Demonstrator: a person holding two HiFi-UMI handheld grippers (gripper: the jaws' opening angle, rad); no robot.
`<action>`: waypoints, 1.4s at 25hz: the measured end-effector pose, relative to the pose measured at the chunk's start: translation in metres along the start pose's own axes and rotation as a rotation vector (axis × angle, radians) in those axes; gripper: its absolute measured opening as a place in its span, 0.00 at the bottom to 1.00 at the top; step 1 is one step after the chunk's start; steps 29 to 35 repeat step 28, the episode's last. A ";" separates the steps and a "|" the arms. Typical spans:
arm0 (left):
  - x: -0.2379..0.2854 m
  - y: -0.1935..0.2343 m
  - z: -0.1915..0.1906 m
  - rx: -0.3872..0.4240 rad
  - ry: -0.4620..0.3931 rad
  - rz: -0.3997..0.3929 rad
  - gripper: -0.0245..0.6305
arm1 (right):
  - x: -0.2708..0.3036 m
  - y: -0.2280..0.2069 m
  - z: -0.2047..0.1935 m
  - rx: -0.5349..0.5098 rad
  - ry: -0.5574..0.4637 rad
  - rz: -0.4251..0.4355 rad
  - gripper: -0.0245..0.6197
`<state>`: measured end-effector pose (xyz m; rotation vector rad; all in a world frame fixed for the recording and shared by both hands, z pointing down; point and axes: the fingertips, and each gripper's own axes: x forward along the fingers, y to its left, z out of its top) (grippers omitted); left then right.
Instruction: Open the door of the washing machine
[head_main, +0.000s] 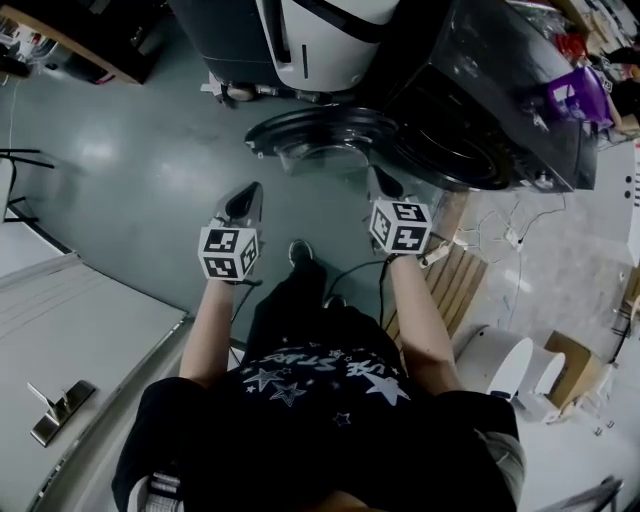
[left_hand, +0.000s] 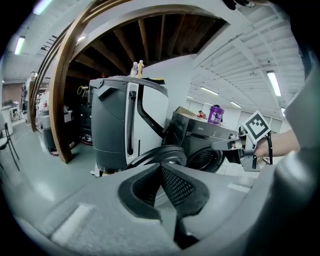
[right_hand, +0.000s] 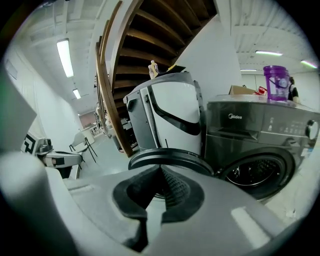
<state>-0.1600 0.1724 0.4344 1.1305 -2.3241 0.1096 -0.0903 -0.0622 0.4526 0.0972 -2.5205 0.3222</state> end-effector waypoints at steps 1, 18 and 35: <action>-0.002 -0.008 0.003 0.009 -0.006 -0.004 0.05 | -0.009 -0.003 0.001 0.001 -0.013 -0.002 0.04; -0.058 -0.126 0.011 0.089 -0.065 -0.057 0.05 | -0.146 -0.054 -0.012 0.057 -0.143 -0.034 0.04; -0.099 -0.156 0.012 0.118 -0.119 -0.055 0.05 | -0.205 -0.051 -0.021 0.041 -0.214 -0.059 0.04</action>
